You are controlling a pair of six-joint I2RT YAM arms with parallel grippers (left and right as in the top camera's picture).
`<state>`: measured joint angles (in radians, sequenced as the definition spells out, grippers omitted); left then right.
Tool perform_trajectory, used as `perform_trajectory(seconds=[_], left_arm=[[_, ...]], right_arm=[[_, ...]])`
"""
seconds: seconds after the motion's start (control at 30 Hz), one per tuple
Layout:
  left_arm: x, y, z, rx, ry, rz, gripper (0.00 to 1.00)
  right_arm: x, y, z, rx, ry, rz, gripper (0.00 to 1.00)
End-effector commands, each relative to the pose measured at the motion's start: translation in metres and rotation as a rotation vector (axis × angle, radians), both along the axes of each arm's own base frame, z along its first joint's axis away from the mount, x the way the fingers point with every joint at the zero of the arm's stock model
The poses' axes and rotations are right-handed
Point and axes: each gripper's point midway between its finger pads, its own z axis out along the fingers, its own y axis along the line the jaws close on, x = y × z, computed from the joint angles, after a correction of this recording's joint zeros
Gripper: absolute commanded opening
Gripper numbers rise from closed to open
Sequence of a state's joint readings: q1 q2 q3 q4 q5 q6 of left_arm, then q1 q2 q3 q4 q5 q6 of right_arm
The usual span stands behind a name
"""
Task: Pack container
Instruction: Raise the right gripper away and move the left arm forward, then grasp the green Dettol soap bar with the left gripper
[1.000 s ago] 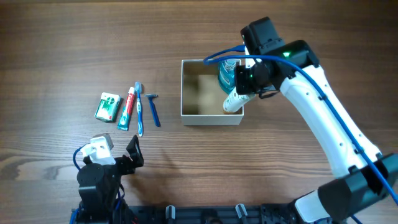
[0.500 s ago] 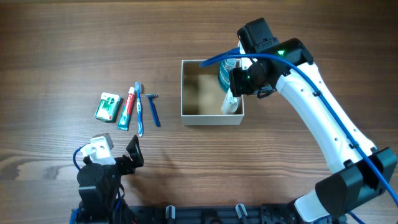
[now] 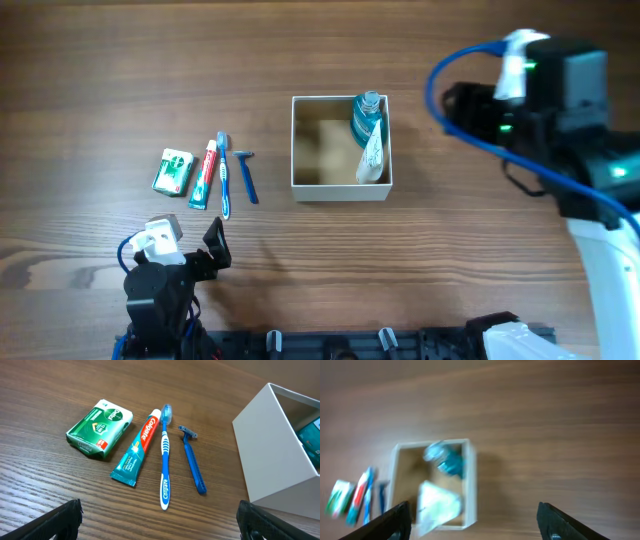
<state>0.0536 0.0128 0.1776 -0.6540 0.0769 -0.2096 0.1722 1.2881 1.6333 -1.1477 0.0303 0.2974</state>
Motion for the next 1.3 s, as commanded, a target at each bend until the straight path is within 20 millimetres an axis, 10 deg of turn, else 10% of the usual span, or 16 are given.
perform_trajectory(seconds=[0.0,0.27,0.5,0.67,0.93,1.1,1.27], left_arm=[[-0.001,-0.004,-0.007,0.008,0.011,-0.031,1.00],[0.001,-0.004,-0.004,0.007,-0.003,-0.031,1.00],[0.012,-0.055,0.069,-0.274,-0.243,-0.251,1.00],[0.017,-0.036,0.112,-0.293,-0.069,-0.102,1.00],[0.081,-0.016,0.170,-0.072,0.401,-0.107,1.00],[0.121,0.042,0.123,0.124,0.613,0.084,1.00],[0.136,0.047,0.052,0.225,0.840,-0.066,1.00]], right_arm=[[0.006,-0.048,-0.014,0.018,0.063,-0.182,0.96],[0.023,-0.075,-0.061,0.042,0.231,-0.257,1.00],[0.032,-0.075,-0.086,0.037,0.308,-0.259,1.00],[0.037,-0.076,-0.092,0.036,0.320,-0.259,1.00],[0.037,-0.076,-0.092,0.036,0.319,-0.259,1.00],[0.037,-0.076,-0.092,0.036,0.319,-0.259,1.00],[0.037,-0.076,-0.092,0.036,0.319,-0.259,1.00]])
